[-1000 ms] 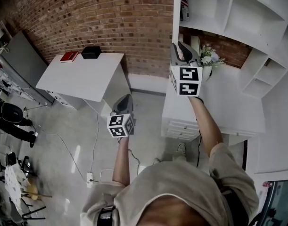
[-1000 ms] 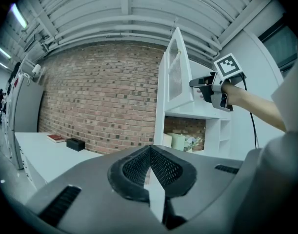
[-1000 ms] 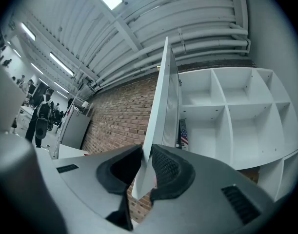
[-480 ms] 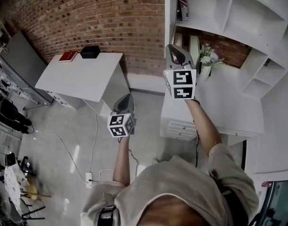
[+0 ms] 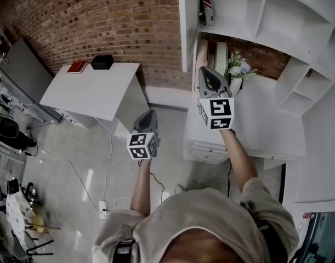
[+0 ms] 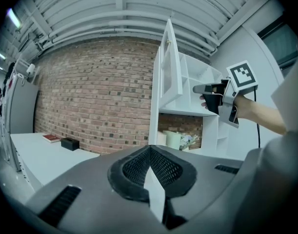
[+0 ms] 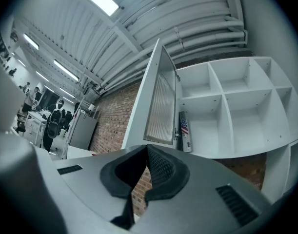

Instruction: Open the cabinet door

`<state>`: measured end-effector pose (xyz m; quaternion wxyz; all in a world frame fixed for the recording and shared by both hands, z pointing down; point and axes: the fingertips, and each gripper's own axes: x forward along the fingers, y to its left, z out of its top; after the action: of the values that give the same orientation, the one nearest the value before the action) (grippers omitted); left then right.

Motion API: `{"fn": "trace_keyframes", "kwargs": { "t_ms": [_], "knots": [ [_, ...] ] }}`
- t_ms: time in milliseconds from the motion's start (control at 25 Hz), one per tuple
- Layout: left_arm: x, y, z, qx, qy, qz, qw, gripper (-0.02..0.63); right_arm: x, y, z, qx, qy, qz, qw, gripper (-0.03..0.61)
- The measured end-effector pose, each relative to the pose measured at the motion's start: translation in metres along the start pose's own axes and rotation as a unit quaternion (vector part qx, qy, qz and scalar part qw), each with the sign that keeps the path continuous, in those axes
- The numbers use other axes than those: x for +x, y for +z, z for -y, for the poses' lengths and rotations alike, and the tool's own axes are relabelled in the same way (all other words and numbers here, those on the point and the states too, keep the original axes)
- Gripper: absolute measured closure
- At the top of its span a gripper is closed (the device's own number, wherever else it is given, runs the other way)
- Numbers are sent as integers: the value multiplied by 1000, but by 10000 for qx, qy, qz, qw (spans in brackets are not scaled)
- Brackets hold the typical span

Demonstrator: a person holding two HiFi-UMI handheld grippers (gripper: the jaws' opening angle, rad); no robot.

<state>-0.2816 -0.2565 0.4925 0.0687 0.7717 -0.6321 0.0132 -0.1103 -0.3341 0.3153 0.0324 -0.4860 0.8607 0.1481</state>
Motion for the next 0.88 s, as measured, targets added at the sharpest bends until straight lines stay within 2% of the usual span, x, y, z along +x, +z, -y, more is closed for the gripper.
{"fn": "trace_keyframes", "kwargs": {
  "t_ms": [280,880],
  "knots": [
    [14,-7,12,-46,-117,-64,9999,588,-21,-46,24,245,-29,-307,9992,566],
    [33,-17,9,-42,-93,-192,9998,588,-60,-140,40,621,-219,-1030,9925,566]
  ]
}}
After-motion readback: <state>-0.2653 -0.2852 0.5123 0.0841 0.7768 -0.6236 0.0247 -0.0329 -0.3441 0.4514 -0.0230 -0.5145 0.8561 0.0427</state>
